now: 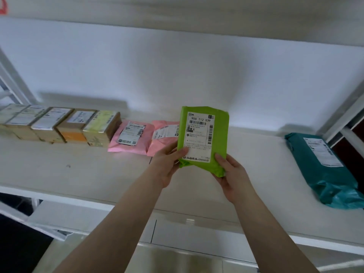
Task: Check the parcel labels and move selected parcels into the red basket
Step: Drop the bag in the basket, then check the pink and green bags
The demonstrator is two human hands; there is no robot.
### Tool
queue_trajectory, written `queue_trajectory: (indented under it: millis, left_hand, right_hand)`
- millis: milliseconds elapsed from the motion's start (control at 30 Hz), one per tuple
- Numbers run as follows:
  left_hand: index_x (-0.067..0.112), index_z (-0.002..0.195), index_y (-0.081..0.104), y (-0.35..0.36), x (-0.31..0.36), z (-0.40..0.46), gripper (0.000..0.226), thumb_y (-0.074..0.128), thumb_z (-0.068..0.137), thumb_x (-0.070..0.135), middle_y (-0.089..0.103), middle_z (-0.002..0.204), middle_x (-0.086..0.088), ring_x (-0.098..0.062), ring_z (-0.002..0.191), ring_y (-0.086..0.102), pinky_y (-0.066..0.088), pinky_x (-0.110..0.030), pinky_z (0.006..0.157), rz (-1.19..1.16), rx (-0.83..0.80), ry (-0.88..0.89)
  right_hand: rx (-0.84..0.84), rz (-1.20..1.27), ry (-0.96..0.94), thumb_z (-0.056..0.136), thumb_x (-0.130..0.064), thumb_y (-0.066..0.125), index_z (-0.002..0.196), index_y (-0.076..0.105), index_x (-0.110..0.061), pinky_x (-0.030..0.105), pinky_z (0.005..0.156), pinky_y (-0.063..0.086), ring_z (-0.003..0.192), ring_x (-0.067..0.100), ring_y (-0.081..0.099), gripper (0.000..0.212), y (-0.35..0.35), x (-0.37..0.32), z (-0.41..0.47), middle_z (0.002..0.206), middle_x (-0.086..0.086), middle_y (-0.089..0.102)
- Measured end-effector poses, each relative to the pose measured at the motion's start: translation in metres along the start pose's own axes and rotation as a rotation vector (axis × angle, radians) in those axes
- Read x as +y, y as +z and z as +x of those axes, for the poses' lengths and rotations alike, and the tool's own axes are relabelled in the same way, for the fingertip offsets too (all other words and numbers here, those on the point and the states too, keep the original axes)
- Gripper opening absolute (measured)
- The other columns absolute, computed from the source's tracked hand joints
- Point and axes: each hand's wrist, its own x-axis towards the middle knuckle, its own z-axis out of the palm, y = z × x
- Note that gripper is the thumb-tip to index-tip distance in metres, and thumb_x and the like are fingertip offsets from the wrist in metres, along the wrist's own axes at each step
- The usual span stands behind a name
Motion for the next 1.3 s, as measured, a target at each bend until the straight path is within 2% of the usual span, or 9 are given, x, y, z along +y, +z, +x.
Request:
queue_trajectory:
  millis: [100,267,400,600,700,800,1033,1133,1300]
  left_hand:
    - [0.007,0.125,0.06,-0.011,0.005,-0.004,0.039,0.061,0.088,-0.003,0.072,0.109,-0.009,-0.022,0.092,0.07,0.057,-0.036,0.088,0.001,-0.015,-0.009]
    - [0.006,0.13,0.058,-0.021,0.01,-0.008,0.042,0.06,0.089,-0.003,0.069,0.116,-0.011,-0.024,0.096,0.067,0.053,-0.039,0.094,-0.004,-0.05,-0.009]
    - [0.008,0.127,0.059,-0.026,0.015,-0.01,0.04,0.06,0.089,-0.004,0.071,0.11,-0.008,-0.021,0.091,0.068,0.057,-0.034,0.086,-0.008,-0.072,-0.001]
    - [0.01,0.121,0.062,-0.032,0.019,-0.012,0.036,0.06,0.089,-0.004,0.072,0.103,-0.005,-0.018,0.085,0.07,0.06,-0.029,0.077,-0.014,-0.089,0.001]
    - [0.01,0.121,0.062,-0.033,0.019,-0.012,0.036,0.06,0.088,-0.004,0.073,0.103,-0.005,-0.018,0.085,0.069,0.058,-0.031,0.08,-0.019,-0.095,0.006]
    - [0.009,0.12,0.063,-0.033,0.02,-0.013,0.035,0.06,0.088,-0.004,0.072,0.102,-0.005,-0.019,0.086,0.069,0.057,-0.031,0.081,-0.025,-0.093,0.006]
    - [0.007,0.125,0.06,-0.033,0.018,-0.011,0.039,0.06,0.088,-0.004,0.071,0.106,-0.007,-0.018,0.084,0.069,0.061,-0.025,0.065,-0.046,-0.093,-0.008]
    - [0.006,0.128,0.059,-0.031,0.016,-0.009,0.041,0.06,0.088,-0.004,0.071,0.106,-0.007,-0.019,0.087,0.068,0.061,-0.026,0.073,-0.044,-0.089,-0.018]
    - [0.007,0.13,0.058,-0.029,0.014,-0.006,0.044,0.061,0.088,-0.003,0.071,0.107,-0.007,-0.018,0.087,0.068,0.058,-0.029,0.081,-0.04,-0.086,-0.034]
  right_hand:
    - [-0.002,0.003,-0.021,0.093,-0.005,0.061,0.106,0.07,-0.01,0.024,0.069,0.061,0.08,0.014,0.075,0.017,0.01,0.006,-0.007,0.093,0.004,0.079]
    - [0.01,0.02,-0.051,0.092,-0.003,0.061,0.105,0.07,-0.009,0.024,0.067,0.061,0.077,0.013,0.075,0.018,0.022,0.01,-0.016,0.09,0.004,0.079]
    - [0.015,0.033,-0.067,0.091,-0.002,0.062,0.103,0.07,-0.008,0.023,0.066,0.06,0.076,0.013,0.076,0.016,0.029,0.012,-0.02,0.089,0.004,0.079]
    - [0.026,0.027,-0.069,0.09,-0.003,0.063,0.103,0.071,-0.009,0.025,0.072,0.062,0.077,0.013,0.075,0.016,0.036,0.016,-0.022,0.09,0.004,0.079]
    - [0.032,0.018,-0.075,0.09,-0.003,0.064,0.103,0.071,-0.01,0.026,0.077,0.061,0.078,0.013,0.075,0.017,0.037,0.016,-0.022,0.091,0.004,0.079]
    - [0.032,0.021,-0.074,0.09,-0.003,0.064,0.104,0.071,-0.01,0.025,0.075,0.062,0.078,0.013,0.075,0.018,0.037,0.016,-0.022,0.091,0.004,0.079]
    - [0.045,0.015,-0.074,0.09,-0.003,0.064,0.105,0.072,-0.01,0.025,0.073,0.062,0.079,0.013,0.075,0.018,0.036,0.016,-0.021,0.092,0.004,0.079]
    - [0.051,0.02,-0.07,0.09,-0.003,0.064,0.105,0.072,-0.01,0.024,0.069,0.061,0.078,0.013,0.075,0.019,0.034,0.017,-0.019,0.092,0.004,0.079]
    - [0.062,0.028,-0.063,0.09,-0.003,0.064,0.108,0.071,-0.008,0.025,0.071,0.061,0.078,0.013,0.075,0.02,0.031,0.018,-0.016,0.092,0.004,0.079]
